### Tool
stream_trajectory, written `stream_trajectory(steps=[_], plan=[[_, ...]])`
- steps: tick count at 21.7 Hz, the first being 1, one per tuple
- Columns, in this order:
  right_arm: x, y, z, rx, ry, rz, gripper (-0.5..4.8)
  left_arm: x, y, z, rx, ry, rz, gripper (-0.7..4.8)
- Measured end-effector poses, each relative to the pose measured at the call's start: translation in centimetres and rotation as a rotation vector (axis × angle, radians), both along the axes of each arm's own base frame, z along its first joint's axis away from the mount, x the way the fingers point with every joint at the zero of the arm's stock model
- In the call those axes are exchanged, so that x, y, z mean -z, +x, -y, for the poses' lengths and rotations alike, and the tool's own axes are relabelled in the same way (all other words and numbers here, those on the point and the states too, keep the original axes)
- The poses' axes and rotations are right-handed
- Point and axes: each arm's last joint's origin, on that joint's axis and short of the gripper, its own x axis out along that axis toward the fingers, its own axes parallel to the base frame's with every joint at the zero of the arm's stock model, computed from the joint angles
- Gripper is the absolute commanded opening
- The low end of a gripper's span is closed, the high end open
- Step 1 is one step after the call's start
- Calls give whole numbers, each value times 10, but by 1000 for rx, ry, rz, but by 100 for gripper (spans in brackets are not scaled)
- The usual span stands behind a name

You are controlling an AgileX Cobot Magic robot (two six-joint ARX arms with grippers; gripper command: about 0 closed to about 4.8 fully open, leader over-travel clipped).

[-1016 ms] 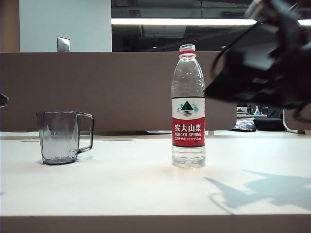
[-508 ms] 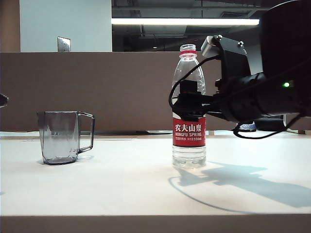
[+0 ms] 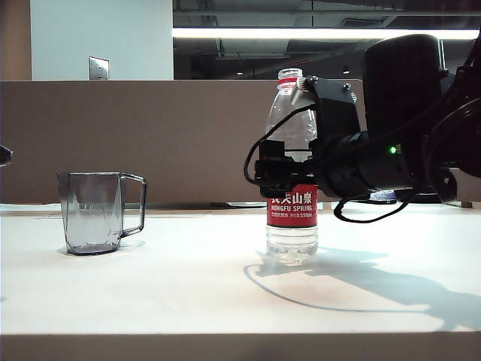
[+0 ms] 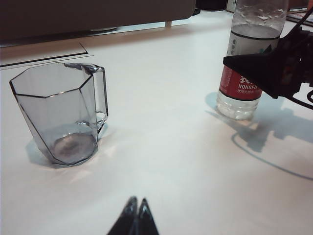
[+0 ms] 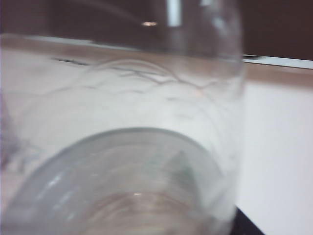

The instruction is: Pick up the mineral water bottle on the table and pour water into the mug until it's half full.

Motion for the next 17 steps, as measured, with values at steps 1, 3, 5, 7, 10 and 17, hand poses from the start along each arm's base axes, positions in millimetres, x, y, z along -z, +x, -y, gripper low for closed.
stream_trajectory(steps=[1, 3, 5, 7, 10, 17], plan=[[0, 0, 0, 6, 0, 1, 479, 0, 0, 0, 0, 0, 0, -5], [-1, 2, 2, 16, 2, 4, 479, 0, 0, 0, 0, 0, 0, -5], [-1, 3, 4, 21, 2, 4, 479, 0, 0, 0, 0, 0, 0, -5], [-1, 3, 3, 20, 2, 5, 457, 0, 0, 0, 0, 0, 0, -5], [-1, 3, 3, 15, 3, 4, 384, 0, 0, 0, 0, 0, 0, -5], [-1, 3, 3, 15, 1, 5, 353, 0, 0, 0, 0, 0, 0, -5]])
